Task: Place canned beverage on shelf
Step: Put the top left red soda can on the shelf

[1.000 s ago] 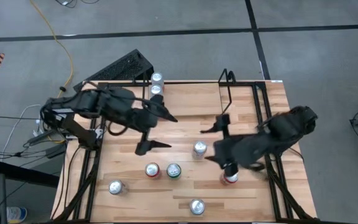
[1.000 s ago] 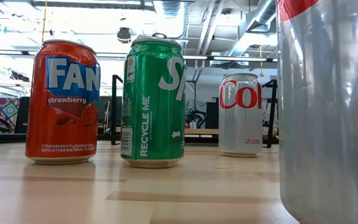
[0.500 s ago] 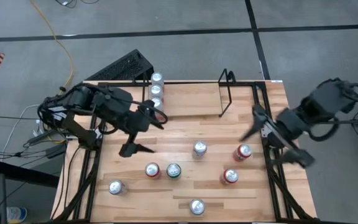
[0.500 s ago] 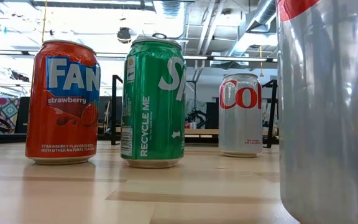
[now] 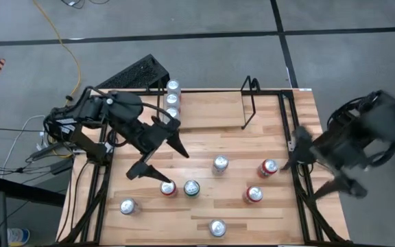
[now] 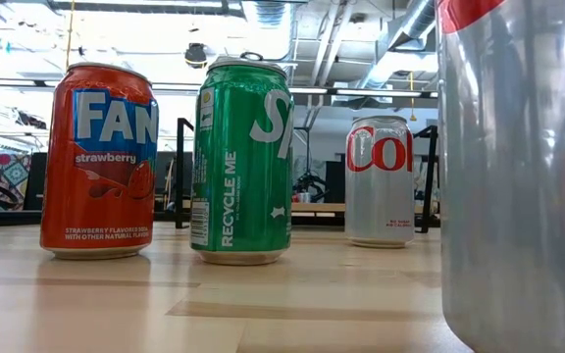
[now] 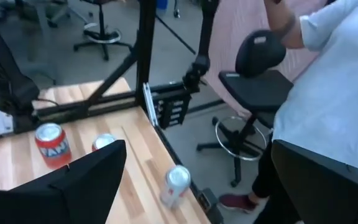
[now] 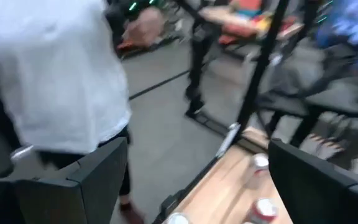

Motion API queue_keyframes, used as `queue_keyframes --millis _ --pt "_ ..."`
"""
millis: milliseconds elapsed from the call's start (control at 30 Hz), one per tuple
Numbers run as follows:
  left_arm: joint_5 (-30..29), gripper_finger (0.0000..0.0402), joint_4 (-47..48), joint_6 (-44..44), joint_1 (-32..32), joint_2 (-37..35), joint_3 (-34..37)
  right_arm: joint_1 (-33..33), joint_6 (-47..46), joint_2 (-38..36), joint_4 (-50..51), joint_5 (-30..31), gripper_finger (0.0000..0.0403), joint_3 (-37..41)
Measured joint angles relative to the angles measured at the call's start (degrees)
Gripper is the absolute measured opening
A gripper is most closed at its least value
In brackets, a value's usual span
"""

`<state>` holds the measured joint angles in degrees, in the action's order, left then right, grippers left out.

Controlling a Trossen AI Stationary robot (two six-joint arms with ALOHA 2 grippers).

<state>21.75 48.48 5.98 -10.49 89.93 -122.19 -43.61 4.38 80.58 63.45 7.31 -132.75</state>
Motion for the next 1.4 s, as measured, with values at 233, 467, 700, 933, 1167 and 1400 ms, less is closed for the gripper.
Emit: queue_keyframes --millis 233,467,700,933,1167,1400 --pt "-0.84 0.0387 -0.84 1.27 2.31 -0.29 0.01 0.08 -2.78 -9.67 3.63 6.61 0.0369 -0.15" --pt "-2.53 0.0387 6.48 0.26 2.49 -0.35 0.00 0.13 -7.19 -20.63 3.92 14.00 0.0369 10.32" --pt "-15.45 0.0387 25.20 -0.04 -1.11 -0.37 0.64 0.15 -17.38 -32.07 -6.67 18.02 0.0369 35.07" --pt "-21.02 0.0387 27.99 0.66 -6.57 0.67 3.67 0.26 -21.49 -41.11 -18.34 23.18 0.0369 54.00" --pt "-20.74 0.0387 27.99 1.35 -10.96 1.14 12.01 0.26 -21.50 -46.61 -25.84 27.55 0.0369 63.22" --pt "-21.01 0.0387 21.86 0.31 -13.26 1.24 23.02 0.26 -22.40 -48.52 -28.62 27.51 0.0369 67.15"
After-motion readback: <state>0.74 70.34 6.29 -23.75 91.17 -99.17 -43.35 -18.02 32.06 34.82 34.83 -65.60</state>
